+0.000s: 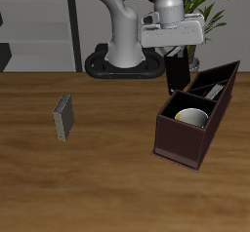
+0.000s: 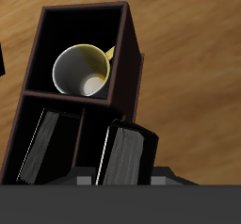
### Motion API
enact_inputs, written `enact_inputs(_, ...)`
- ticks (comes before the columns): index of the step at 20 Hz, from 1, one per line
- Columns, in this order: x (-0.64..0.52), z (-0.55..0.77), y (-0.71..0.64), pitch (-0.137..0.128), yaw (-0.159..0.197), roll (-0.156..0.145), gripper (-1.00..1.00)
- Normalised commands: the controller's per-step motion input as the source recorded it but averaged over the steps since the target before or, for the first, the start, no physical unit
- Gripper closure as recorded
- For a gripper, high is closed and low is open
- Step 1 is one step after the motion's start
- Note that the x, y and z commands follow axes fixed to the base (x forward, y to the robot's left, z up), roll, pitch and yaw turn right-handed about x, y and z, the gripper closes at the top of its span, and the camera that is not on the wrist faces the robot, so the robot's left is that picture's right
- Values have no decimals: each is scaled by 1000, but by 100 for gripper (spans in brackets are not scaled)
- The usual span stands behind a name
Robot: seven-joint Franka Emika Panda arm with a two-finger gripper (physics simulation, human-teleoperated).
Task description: Place the white-yellow mug into the left desk caddy's right compartment and place the left black book into the left desk caddy's back compartment and place the right black book into the left desk caddy's front compartment
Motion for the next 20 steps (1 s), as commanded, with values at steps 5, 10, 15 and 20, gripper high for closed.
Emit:
enact_inputs(5, 22, 19, 180, -1, 6, 35, 100)
enact_inputs(10, 80, -29, 115, -8, 33, 37, 100)
enact_inputs(15, 163, -135, 165, 38, 4, 19, 100)
enact_inputs(20, 121, -168, 73, 29, 8, 2, 100)
